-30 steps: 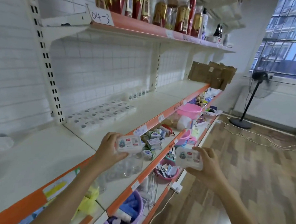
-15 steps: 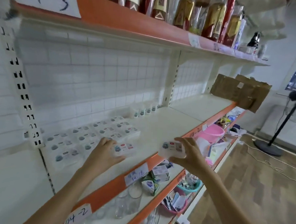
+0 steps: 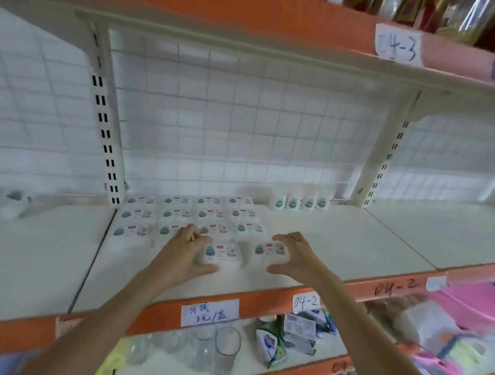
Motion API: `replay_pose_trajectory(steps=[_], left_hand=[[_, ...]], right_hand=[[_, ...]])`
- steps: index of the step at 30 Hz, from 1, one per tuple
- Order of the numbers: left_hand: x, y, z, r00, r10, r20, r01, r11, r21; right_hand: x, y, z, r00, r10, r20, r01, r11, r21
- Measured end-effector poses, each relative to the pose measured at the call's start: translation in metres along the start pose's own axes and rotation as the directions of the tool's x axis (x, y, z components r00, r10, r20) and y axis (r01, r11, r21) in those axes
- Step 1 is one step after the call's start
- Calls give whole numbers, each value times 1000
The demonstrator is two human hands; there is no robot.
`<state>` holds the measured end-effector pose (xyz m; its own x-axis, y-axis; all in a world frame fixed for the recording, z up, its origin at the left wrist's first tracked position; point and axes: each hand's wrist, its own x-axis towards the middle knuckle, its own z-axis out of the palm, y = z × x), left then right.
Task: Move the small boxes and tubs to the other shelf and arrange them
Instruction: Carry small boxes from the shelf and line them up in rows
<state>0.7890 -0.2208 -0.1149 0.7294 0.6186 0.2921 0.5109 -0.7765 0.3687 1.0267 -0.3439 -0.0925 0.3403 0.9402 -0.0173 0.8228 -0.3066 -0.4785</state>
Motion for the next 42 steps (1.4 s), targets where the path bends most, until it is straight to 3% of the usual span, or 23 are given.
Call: replay_pose_trajectory(steps=[7, 16, 28, 35, 38, 42], left_hand=[[-17, 18, 11, 956, -292, -9, 289, 950, -120], [-12, 23, 19, 898, -431, -89, 404, 887, -222], [-15, 23, 24, 924, -361, -129, 354, 932, -75], [-17, 28, 15, 919, -392, -54, 372, 903, -217], [-27, 32, 4, 912, -410, -16, 397, 892, -217], [-55, 44, -17, 942, -299, -153, 307, 951, 36]], right_hand=[[12, 7, 15, 987, -157, 43, 147, 973, 176], [20, 10, 19, 976, -212, -44, 216, 945, 245], [19, 8, 22, 966, -242, -89, 253, 955, 153], [4, -1, 19, 973, -229, -32, 231, 969, 85], [-10, -4, 12, 971, -225, -83, 217, 972, -92], [-44, -1, -8, 909, -362, -208, 286, 903, -320]])
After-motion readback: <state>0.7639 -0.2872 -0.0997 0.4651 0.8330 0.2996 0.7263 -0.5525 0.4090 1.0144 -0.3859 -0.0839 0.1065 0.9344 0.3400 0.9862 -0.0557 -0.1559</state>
